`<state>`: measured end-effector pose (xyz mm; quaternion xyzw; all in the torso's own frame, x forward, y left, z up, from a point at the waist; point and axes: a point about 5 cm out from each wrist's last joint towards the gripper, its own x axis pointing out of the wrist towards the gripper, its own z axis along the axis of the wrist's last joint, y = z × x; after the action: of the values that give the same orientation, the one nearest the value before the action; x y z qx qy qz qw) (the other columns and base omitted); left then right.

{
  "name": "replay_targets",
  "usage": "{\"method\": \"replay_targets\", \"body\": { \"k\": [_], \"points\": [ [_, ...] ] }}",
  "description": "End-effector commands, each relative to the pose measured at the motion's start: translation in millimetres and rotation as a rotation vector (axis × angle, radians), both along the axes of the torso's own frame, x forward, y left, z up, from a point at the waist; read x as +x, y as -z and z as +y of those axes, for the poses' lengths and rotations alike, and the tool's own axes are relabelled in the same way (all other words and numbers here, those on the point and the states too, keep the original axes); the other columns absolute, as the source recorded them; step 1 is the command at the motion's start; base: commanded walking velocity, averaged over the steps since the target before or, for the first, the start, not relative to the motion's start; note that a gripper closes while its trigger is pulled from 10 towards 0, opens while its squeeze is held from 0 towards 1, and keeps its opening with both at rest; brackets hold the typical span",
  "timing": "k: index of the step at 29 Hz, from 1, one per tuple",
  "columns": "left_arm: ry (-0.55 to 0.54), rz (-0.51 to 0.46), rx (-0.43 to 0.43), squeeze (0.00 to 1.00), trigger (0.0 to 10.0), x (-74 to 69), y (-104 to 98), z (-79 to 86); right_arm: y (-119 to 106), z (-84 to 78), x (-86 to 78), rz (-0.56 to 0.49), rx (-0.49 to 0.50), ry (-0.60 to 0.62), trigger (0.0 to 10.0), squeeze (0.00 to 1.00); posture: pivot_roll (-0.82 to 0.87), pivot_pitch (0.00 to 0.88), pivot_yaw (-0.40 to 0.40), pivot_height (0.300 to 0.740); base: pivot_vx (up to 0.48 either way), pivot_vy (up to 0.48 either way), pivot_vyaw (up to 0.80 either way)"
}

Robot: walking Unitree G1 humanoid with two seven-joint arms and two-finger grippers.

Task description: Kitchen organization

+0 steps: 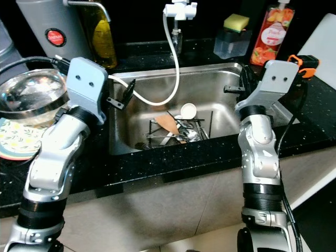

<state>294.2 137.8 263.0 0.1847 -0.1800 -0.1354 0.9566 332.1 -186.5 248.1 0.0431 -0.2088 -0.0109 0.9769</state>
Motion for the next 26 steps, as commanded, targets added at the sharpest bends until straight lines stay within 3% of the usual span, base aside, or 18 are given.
{"method": "replay_targets", "body": {
  "k": [1, 11, 13, 16, 18, 19, 20, 26],
  "points": [
    [0.001, 0.010, 0.000, 0.00, 10.0, 2.0, 2.6, -0.8, -1.8, 1.3, -0.4, -0.007, -0.004, -0.004, 10.0, 0.00, 0.10, 0.000, -0.007, 0.740, 0.000, 0.000, 0.00],
    [-0.023, -0.003, 0.002, 0.00, 10.0, 2.4, 2.1, 2.6, -0.7, 6.5, -1.1, -0.007, -0.032, -0.036, 10.0, 0.00, 0.10, 0.000, -0.008, 0.740, 0.000, 0.000, 0.00],
    [-0.069, -0.029, -0.004, 0.00, 10.0, 3.2, -3.0, 8.3, -0.5, 8.4, -0.9, -0.006, -0.014, -0.056, 10.0, 0.00, 0.10, 0.000, -0.008, 0.740, 0.000, 0.000, 0.00],
    [-0.259, -0.112, 0.119, 0.00, 10.0, 6.9, -18.3, 35.0, 0.6, 13.8, -0.7, 0.003, -0.032, -0.103, 10.0, 0.00, 0.11, 0.000, -0.012, 0.740, 0.000, 0.000, 0.00],
    [-0.353, -0.136, 0.157, 0.00, 10.0, 6.1, -28.8, 56.5, 1.5, 17.4, -0.5, 0.004, -0.049, -0.118, 10.0, 0.00, 0.13, 0.000, -0.019, 0.740, 0.000, 0.000, 0.00],
    [-0.353, -0.136, 0.157, 0.00, 10.0, 6.1, -28.8, 56.5, 1.5, 17.4, -0.5, 0.004, -0.049, -0.118, 10.0, 0.00, 0.13, 0.000, -0.019, 0.740, 0.000, 0.000, 0.00],
    [-0.400, -0.131, 0.160, 0.00, 10.0, 4.6, -33.1, 71.2, 2.5, 19.7, 0.8, 0.007, -0.055, -0.125, 10.0, 0.00, 0.14, 0.000, -0.026, 0.740, 0.000, 0.000, 0.00],
    [-0.426, -0.111, 0.148, 0.00, 10.0, 1.9, -28.8, 80.3, 2.0, 21.0, 5.5, 0.012, 0.004, -0.136, 10.0, 0.00, 0.15, 0.000, -0.034, 0.740, 0.000, 0.000, 0.00]
  ]
}}
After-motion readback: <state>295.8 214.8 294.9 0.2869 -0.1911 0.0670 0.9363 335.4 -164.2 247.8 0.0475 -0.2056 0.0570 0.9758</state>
